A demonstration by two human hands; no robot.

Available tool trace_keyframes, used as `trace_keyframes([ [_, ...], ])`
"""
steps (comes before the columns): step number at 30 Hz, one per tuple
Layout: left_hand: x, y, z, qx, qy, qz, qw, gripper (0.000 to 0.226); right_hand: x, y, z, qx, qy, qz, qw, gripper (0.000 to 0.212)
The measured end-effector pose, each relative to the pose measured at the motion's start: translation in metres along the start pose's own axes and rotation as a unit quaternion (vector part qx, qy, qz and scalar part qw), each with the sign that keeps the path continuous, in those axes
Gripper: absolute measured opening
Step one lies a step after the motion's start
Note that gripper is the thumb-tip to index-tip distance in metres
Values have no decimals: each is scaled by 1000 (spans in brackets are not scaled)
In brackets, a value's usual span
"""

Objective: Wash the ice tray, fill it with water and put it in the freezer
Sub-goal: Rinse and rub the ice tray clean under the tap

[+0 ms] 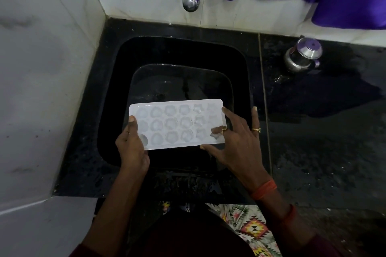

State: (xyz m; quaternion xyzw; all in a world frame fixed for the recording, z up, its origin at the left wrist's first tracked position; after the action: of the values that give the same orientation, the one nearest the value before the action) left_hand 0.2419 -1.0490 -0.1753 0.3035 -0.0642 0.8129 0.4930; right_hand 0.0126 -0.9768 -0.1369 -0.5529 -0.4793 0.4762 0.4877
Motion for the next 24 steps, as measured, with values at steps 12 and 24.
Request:
trace_keyframes([
  [12, 5, 1, 2, 11, -12, 12, 1000, 23, 4, -1, 0, 24, 4, 21, 999, 57],
  [24, 3, 1, 0, 3, -6, 2, 1000, 25, 2, -4, 2, 47, -1, -17, 999, 48],
])
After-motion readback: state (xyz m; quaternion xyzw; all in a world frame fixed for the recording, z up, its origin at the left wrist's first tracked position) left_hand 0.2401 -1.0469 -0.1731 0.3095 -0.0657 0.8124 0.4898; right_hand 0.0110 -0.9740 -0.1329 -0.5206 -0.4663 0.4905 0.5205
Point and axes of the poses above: each hand's wrist, its own x-axis away from the middle knuckle, its own y-axis out of the palm, z = x × y, the point moved 3 cm from there along -x, towards the middle knuckle, and after that the axes turned 7 degrees about x, right-handed, at the moved point
